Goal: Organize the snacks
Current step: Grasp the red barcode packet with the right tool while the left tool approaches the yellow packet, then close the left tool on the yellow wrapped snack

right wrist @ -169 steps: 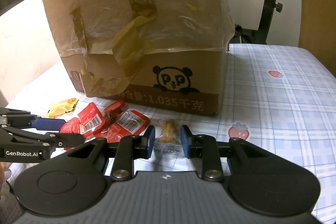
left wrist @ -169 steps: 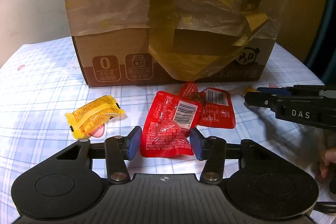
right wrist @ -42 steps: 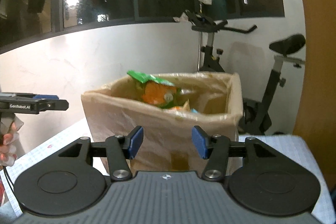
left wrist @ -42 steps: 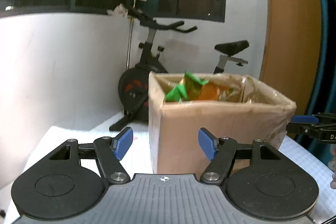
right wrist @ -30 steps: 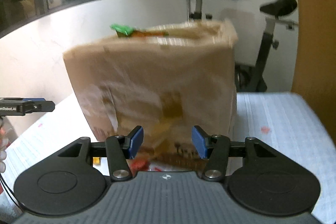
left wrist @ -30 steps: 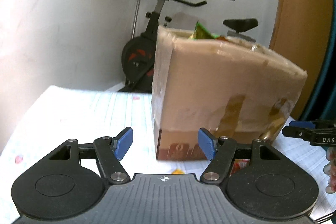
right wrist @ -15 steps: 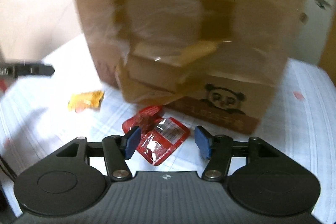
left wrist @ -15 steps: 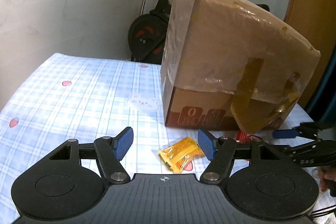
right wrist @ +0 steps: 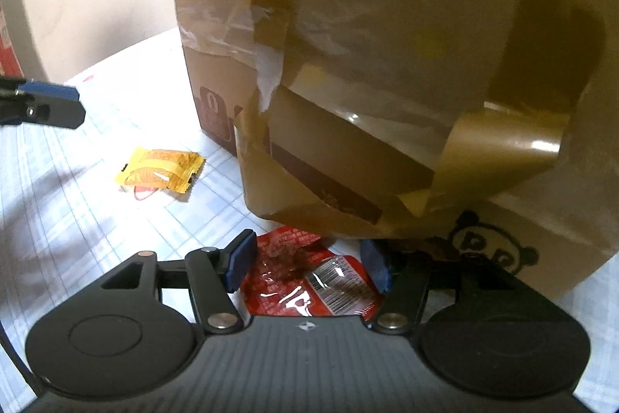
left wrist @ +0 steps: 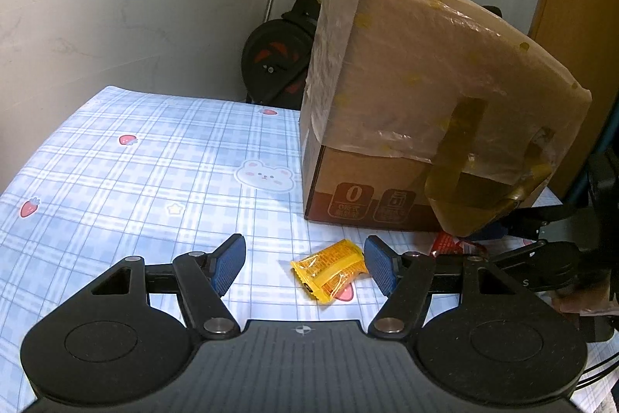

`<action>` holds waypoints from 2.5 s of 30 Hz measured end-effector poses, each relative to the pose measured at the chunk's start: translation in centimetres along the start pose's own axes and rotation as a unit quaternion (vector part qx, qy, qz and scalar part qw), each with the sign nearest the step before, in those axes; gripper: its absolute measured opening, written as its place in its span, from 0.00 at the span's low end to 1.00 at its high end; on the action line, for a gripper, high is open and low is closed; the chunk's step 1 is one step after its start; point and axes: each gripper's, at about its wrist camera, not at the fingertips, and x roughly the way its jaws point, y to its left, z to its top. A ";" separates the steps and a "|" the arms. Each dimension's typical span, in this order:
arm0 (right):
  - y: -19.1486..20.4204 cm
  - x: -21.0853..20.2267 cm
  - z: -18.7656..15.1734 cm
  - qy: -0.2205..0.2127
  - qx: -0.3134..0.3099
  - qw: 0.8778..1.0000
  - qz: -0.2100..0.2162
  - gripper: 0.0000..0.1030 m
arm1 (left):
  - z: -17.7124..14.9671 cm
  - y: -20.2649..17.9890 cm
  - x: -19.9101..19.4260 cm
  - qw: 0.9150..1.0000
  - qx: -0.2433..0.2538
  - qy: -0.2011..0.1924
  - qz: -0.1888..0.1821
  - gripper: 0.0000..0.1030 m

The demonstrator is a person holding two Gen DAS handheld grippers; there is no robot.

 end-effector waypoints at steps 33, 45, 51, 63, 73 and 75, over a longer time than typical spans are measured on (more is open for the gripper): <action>-0.2 -3.9 -4.2 -0.013 0.020 1.000 -0.012 0.72 | -0.6 -2.4 0.7 0.999 0.027 0.029 -0.013 0.68; -1.1 -3.7 -4.8 -0.039 0.037 0.998 -0.015 0.53 | -0.8 -2.3 1.1 0.999 0.026 0.037 -0.010 0.68; -1.7 -4.9 -5.8 -0.068 0.067 0.995 -0.039 0.52 | -0.7 -2.3 2.2 0.998 0.037 0.042 -0.004 0.68; -2.6 -4.9 -5.9 -0.074 0.096 0.991 -0.051 0.53 | 1.1 -1.9 8.1 0.995 0.055 0.074 -0.036 0.69; -2.8 -4.9 -6.2 -0.079 0.105 0.990 -0.042 0.53 | -1.4 -4.1 7.1 0.988 0.095 0.107 -0.065 0.69; -2.9 -4.9 -6.3 -0.079 0.106 0.990 -0.042 0.53 | -1.7 -4.6 7.2 0.987 0.114 0.104 -0.039 0.69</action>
